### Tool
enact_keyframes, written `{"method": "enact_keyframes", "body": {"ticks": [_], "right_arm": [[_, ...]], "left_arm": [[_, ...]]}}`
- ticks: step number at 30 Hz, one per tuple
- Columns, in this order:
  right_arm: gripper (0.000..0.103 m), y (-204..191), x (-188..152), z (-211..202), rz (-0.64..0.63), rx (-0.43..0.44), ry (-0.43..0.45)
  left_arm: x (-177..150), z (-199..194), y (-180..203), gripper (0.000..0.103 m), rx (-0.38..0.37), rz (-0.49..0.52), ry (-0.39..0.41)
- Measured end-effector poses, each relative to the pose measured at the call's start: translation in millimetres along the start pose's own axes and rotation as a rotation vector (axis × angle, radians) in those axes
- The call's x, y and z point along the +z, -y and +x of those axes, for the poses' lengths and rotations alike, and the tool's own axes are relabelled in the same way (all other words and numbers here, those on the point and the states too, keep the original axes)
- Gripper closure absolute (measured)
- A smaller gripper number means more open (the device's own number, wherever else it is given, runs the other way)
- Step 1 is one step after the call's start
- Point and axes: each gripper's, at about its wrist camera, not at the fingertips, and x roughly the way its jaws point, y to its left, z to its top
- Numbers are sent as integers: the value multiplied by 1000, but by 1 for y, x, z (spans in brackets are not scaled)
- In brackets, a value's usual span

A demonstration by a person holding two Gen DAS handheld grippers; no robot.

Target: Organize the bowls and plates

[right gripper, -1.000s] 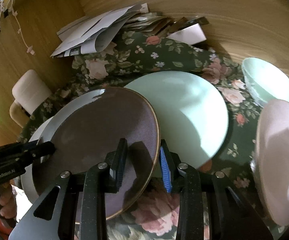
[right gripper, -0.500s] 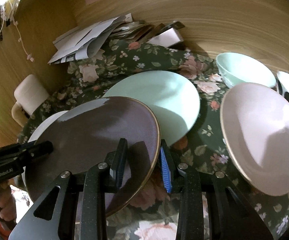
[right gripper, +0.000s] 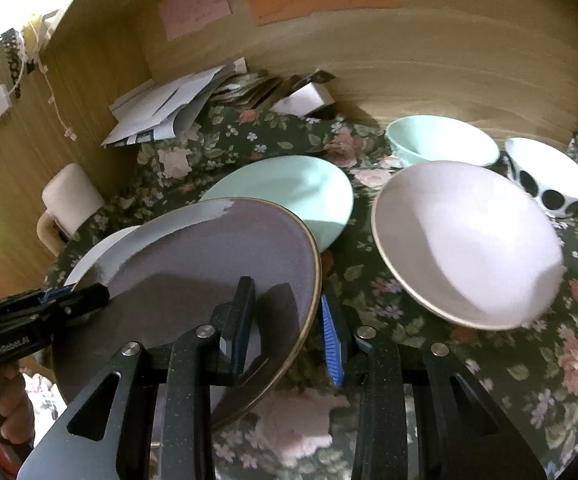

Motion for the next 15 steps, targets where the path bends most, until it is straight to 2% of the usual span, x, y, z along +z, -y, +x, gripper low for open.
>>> {"method": "enact_keyframes", "body": {"ticks": [15], "right_arm": [[74,19,-28,-46,44,-51,52]], "left_arm": [[-25,-17,36,71,-58,61,5]]}}
